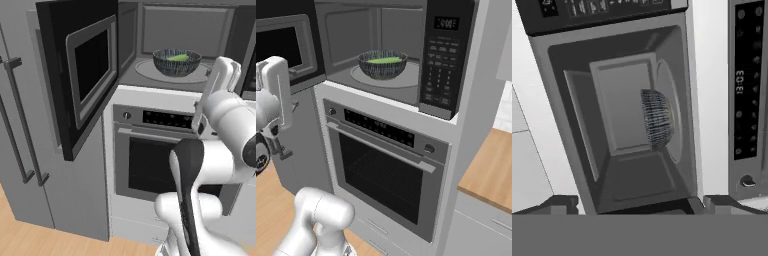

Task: Pick the corn from the sink and place it in the bowl. Then pick the bowl and place it in the microwave. Then close the microwave door and press the start button.

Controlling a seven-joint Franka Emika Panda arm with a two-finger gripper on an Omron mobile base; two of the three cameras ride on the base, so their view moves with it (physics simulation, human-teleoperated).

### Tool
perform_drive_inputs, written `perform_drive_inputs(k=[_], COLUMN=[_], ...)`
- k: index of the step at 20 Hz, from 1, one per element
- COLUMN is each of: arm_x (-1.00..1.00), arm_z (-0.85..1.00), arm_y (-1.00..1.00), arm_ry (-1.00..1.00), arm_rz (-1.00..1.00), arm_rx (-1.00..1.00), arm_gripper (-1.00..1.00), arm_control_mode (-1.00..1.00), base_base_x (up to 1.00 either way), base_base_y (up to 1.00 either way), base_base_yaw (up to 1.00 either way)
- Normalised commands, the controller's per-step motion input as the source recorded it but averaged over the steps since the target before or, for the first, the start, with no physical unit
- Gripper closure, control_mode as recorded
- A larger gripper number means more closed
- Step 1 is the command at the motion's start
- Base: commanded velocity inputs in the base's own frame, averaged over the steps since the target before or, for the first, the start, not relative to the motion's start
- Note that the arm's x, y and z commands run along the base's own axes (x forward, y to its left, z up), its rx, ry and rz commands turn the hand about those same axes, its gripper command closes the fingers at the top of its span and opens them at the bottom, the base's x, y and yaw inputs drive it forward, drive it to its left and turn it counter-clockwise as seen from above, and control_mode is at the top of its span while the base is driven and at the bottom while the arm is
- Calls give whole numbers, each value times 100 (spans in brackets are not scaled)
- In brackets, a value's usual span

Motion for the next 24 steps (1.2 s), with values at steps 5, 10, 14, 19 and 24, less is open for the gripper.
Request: perform_drive_inputs(k=[5,10,14,19,24], arm_x=[-99,-74,-12,0,-5], arm_z=[11,1,-21,-38,-45], arm_y=[46,53,59,73,86], arm_ry=[4,1,0,2,-7], arm_rz=[-13,-5,0,0,0], arm_rx=[6,6,8,1,-20], arm_gripper=[-100,-100,-100,-100,-100], arm_control_mode=[-100,-100,-100,-100,-100], base_base_x=[0,0,0,0,0], base_base_y=[0,0,0,0,0], base_base_yaw=[0,0,0,0,0])
